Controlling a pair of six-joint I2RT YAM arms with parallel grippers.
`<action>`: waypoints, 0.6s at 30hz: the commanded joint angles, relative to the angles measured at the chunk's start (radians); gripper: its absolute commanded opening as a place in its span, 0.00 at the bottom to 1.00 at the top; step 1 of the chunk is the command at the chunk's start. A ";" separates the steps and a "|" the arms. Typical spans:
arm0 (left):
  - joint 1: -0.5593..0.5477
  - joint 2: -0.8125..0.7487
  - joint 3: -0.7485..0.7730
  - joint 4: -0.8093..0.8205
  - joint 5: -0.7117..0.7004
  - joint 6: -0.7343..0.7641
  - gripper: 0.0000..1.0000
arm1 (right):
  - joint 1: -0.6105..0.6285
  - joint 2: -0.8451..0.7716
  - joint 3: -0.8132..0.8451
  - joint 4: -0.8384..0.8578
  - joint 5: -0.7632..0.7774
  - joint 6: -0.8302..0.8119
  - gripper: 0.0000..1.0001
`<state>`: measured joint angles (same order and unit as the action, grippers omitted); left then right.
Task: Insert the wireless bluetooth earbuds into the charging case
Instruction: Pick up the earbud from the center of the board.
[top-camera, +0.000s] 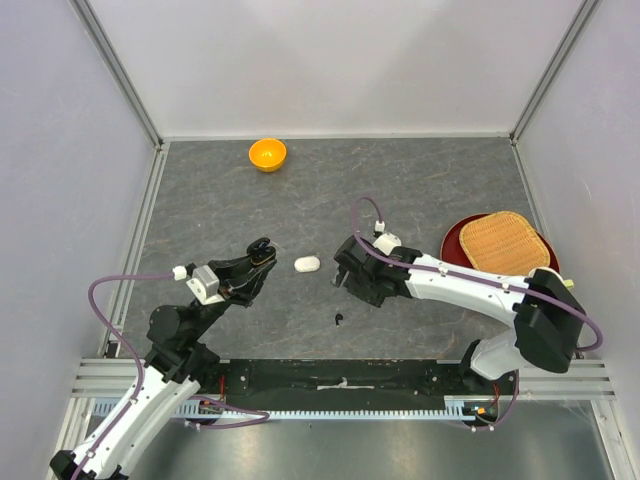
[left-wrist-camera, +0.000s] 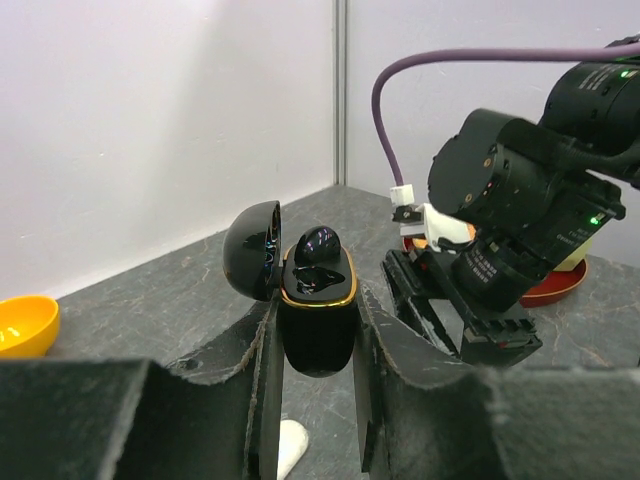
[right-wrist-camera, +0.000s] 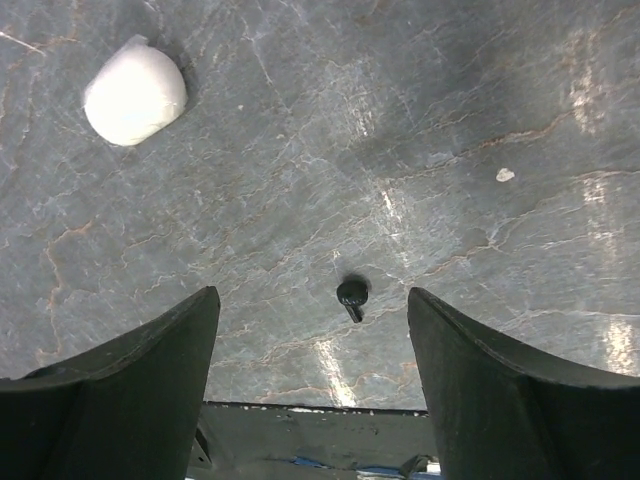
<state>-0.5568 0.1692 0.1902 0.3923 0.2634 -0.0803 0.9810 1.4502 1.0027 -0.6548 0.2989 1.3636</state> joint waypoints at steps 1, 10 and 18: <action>0.001 -0.017 0.026 0.016 -0.019 0.019 0.02 | 0.012 0.059 0.013 0.026 -0.058 0.065 0.82; 0.001 -0.050 0.014 0.011 -0.052 0.013 0.02 | 0.035 0.140 0.004 0.046 -0.130 0.107 0.78; 0.001 -0.054 0.014 0.011 -0.055 0.011 0.02 | 0.054 0.182 0.002 0.058 -0.158 0.109 0.66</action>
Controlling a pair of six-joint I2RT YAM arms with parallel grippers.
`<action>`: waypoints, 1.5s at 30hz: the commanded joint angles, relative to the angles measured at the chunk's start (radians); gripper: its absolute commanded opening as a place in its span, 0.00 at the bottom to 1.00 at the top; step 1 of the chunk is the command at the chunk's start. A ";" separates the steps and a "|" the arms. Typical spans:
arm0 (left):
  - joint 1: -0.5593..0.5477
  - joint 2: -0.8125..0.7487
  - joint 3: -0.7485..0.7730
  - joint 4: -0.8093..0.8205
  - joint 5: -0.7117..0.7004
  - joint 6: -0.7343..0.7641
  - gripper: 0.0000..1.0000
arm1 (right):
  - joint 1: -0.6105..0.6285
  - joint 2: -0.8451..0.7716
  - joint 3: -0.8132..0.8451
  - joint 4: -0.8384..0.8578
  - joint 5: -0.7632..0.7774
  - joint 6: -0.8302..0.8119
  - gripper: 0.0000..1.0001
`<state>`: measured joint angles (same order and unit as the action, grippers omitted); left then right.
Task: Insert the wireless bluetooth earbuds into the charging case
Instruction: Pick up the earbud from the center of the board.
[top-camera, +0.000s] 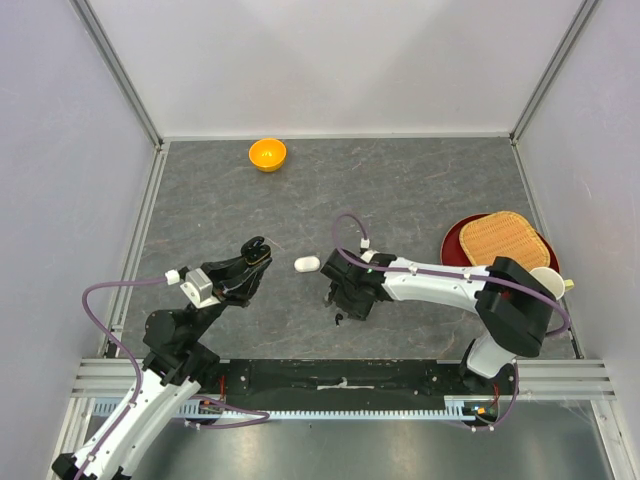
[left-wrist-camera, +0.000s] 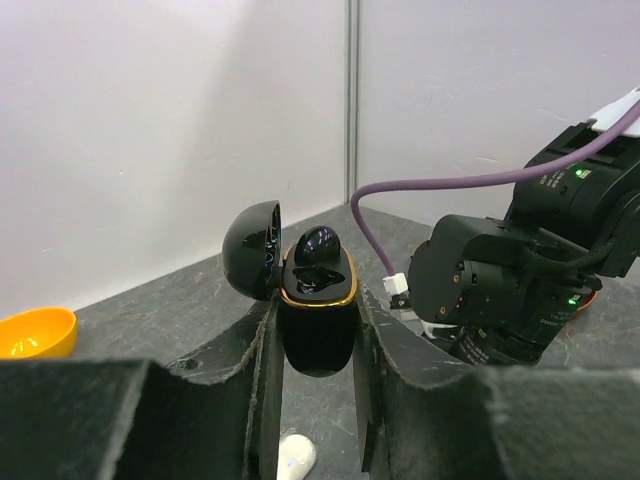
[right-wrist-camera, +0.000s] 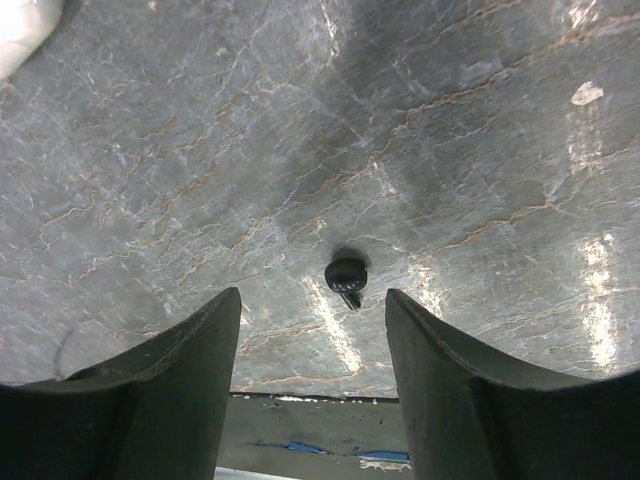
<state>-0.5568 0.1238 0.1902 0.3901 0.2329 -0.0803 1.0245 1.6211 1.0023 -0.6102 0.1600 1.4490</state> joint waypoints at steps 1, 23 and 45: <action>0.001 -0.009 0.015 0.013 -0.023 0.011 0.02 | 0.013 0.017 -0.001 0.012 -0.022 0.027 0.66; 0.001 -0.026 0.014 0.006 -0.035 0.010 0.02 | 0.011 0.082 0.036 -0.023 0.010 0.016 0.48; 0.000 -0.023 0.012 0.003 -0.056 0.007 0.02 | 0.013 0.143 0.097 -0.088 -0.004 -0.021 0.44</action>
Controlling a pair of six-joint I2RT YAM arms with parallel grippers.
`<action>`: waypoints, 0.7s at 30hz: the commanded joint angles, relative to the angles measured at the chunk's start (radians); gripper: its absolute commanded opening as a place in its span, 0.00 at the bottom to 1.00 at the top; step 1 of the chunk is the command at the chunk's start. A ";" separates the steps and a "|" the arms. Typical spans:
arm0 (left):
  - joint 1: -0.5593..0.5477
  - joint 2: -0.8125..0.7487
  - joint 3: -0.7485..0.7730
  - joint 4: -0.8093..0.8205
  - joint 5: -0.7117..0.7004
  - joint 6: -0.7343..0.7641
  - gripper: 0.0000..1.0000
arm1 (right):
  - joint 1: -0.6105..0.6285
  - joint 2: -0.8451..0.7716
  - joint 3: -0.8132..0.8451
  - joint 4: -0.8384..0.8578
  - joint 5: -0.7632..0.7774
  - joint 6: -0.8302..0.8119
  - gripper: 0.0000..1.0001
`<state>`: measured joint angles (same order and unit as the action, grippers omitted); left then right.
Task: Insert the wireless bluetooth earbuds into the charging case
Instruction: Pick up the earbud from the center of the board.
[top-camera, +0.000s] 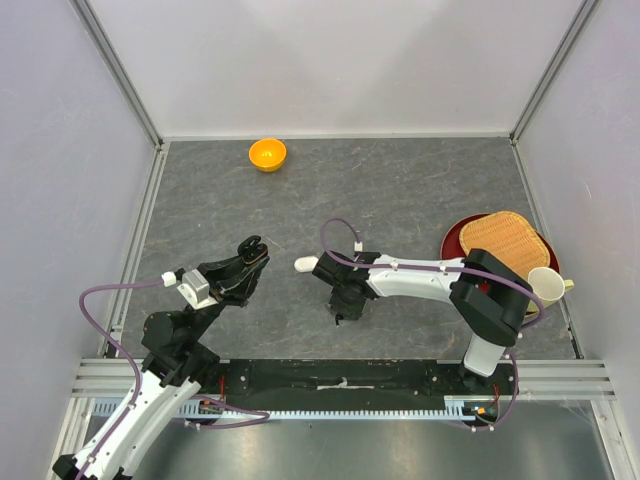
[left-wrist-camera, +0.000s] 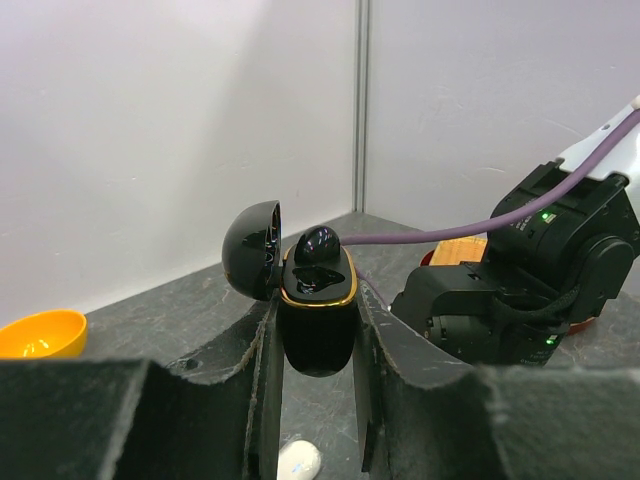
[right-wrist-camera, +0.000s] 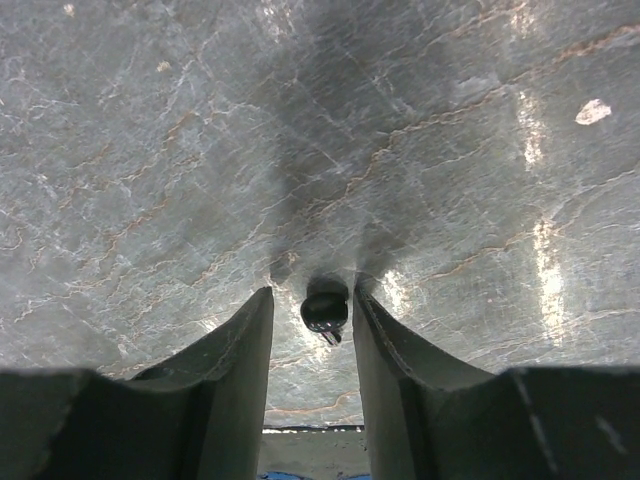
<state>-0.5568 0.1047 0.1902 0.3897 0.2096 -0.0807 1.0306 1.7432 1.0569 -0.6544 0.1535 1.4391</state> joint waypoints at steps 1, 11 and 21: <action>0.000 -0.003 0.012 0.002 -0.035 0.007 0.02 | 0.005 0.019 0.043 -0.048 0.004 -0.011 0.44; 0.000 -0.008 0.012 0.000 -0.044 0.004 0.02 | 0.009 0.032 0.054 -0.076 0.014 -0.002 0.37; 0.000 -0.005 0.012 -0.002 -0.055 0.004 0.02 | 0.017 0.058 0.087 -0.090 0.012 -0.019 0.37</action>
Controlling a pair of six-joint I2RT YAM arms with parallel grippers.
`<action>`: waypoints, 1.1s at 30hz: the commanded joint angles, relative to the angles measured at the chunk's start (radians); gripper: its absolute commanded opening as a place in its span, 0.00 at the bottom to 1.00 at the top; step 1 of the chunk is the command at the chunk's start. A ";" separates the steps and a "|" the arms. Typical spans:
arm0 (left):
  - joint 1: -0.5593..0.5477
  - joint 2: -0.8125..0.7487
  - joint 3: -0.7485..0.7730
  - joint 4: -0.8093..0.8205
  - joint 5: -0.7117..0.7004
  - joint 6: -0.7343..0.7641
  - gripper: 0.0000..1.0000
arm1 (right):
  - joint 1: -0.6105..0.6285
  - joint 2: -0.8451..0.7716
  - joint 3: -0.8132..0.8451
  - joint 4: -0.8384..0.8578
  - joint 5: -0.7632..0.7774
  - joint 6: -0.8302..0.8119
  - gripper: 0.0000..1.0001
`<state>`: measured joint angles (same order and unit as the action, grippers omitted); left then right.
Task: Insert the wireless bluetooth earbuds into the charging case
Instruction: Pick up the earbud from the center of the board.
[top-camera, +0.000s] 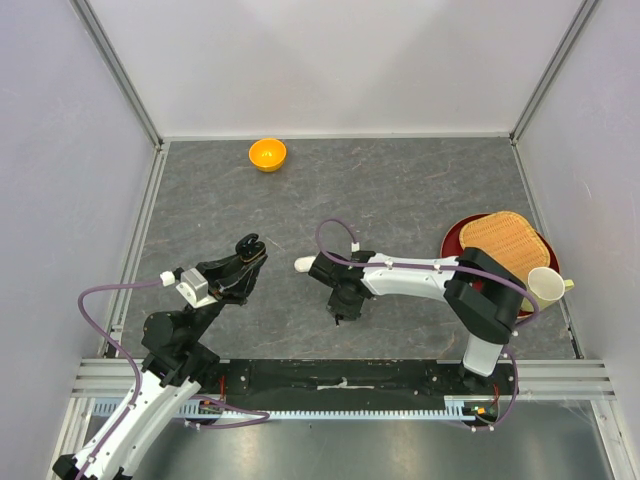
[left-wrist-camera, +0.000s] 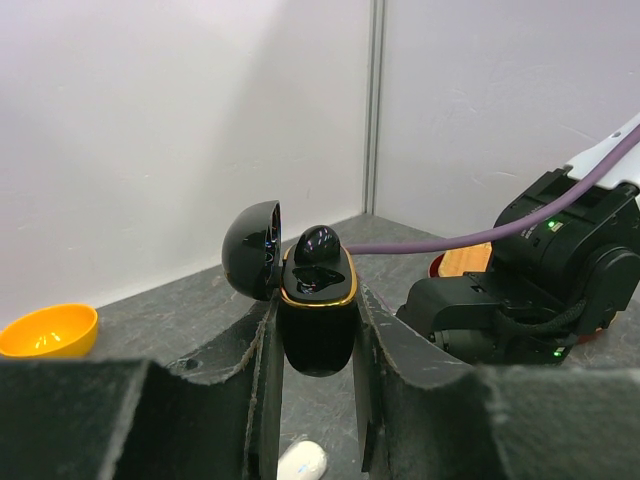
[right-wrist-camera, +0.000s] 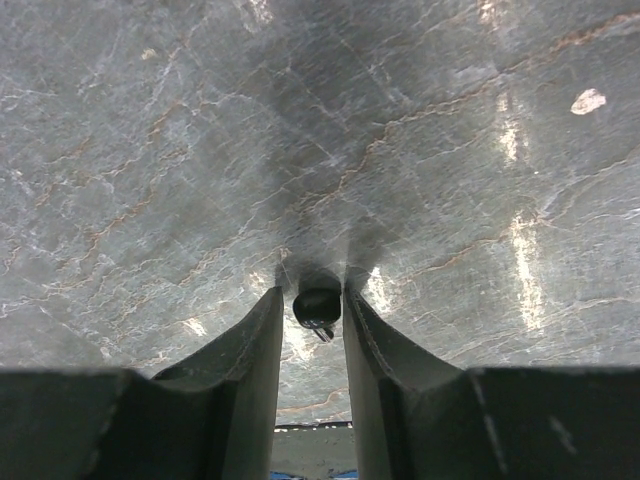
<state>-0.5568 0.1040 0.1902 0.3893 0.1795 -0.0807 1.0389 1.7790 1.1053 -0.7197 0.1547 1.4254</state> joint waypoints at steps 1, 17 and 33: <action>0.000 -0.004 0.014 -0.001 -0.025 0.004 0.02 | 0.010 0.025 0.041 -0.026 0.009 -0.006 0.37; 0.000 -0.001 0.014 -0.006 -0.028 0.002 0.02 | 0.010 0.016 0.024 -0.032 0.025 0.015 0.36; 0.000 0.000 0.015 -0.006 -0.025 -0.001 0.02 | 0.004 0.013 0.019 -0.034 0.022 0.021 0.23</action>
<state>-0.5568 0.1040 0.1902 0.3676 0.1661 -0.0807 1.0435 1.7912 1.1202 -0.7315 0.1577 1.4292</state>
